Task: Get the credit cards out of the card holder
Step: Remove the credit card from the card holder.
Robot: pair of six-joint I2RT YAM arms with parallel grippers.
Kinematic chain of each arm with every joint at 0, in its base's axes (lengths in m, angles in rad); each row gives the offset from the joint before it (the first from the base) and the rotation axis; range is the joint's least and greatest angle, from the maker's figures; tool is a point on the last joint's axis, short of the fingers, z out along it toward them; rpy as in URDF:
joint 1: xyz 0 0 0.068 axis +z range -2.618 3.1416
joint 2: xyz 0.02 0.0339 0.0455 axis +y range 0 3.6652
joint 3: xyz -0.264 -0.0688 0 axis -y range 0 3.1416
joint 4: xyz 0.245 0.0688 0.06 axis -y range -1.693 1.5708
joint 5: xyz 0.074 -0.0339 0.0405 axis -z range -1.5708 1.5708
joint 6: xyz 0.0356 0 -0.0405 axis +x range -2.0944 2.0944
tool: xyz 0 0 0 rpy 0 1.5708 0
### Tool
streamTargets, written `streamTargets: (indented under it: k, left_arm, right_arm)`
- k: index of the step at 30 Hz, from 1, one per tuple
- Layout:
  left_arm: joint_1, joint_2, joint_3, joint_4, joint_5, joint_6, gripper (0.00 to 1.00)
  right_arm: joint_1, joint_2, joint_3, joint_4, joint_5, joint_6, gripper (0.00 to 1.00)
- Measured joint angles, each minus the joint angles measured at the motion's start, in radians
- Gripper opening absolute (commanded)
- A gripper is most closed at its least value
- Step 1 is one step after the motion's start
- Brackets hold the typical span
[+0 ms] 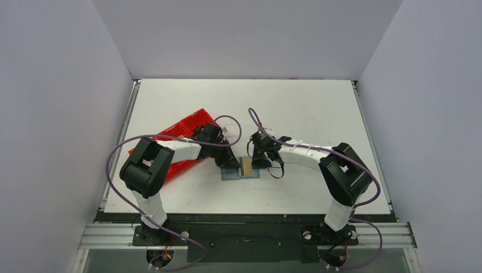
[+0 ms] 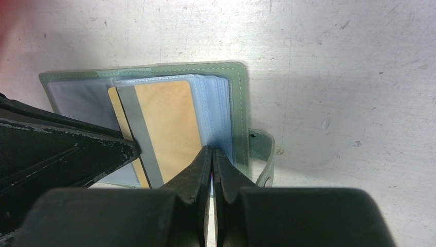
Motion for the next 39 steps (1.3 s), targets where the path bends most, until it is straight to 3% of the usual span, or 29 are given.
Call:
streamTargets:
  k: [39]
  left_arm:
    - [0.11,-0.086,-0.06,-0.058,0.039,0.107,0.0]
  right_arm:
    - [-0.002,0.011,0.017,-0.015,0.0,-0.016,0.0]
